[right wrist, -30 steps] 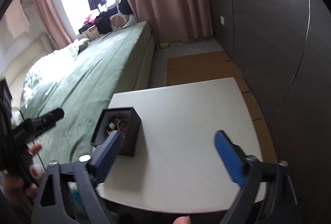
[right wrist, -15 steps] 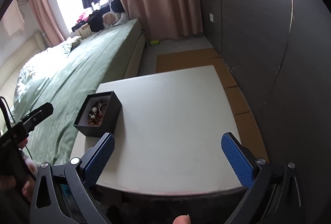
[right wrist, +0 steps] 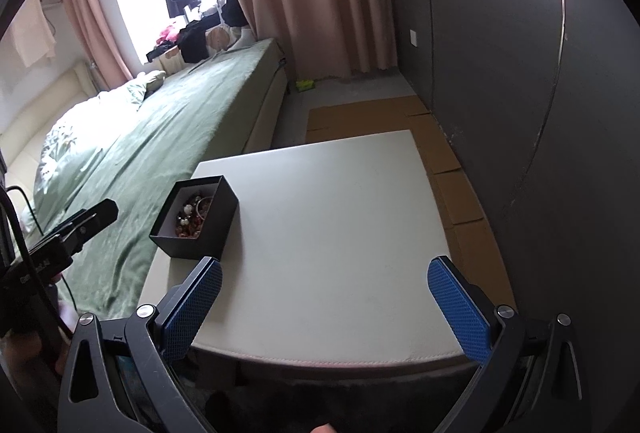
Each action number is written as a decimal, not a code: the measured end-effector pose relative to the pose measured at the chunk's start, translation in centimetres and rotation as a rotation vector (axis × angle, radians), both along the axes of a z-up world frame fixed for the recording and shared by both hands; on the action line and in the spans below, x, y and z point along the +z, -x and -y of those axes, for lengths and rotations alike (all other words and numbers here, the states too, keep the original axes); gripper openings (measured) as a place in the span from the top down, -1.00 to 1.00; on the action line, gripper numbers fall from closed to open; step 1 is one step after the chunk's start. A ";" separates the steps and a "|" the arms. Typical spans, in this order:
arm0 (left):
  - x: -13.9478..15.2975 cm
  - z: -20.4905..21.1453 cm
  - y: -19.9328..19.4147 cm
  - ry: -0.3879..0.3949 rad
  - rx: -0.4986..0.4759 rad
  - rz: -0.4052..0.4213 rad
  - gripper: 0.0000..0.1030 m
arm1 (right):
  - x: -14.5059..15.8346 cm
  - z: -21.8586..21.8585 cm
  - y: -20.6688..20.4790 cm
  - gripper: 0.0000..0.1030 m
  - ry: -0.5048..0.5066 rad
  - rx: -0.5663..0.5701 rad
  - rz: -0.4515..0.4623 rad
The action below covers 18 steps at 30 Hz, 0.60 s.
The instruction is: Organize jewelry
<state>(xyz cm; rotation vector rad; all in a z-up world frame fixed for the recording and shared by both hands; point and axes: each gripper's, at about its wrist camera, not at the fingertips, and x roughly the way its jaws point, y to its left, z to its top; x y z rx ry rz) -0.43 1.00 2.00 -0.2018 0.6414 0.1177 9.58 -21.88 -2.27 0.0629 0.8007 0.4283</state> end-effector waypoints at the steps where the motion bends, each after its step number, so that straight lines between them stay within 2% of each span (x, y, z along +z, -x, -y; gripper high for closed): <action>1: 0.0 0.1 0.0 0.000 -0.002 -0.001 -0.99 | 0.0 0.0 0.0 -1.00 0.000 0.001 -0.001; 18: 0.0 -0.5 0.2 0.014 -0.003 0.006 -0.99 | -0.5 -0.5 -0.2 -1.00 -0.009 0.008 -0.014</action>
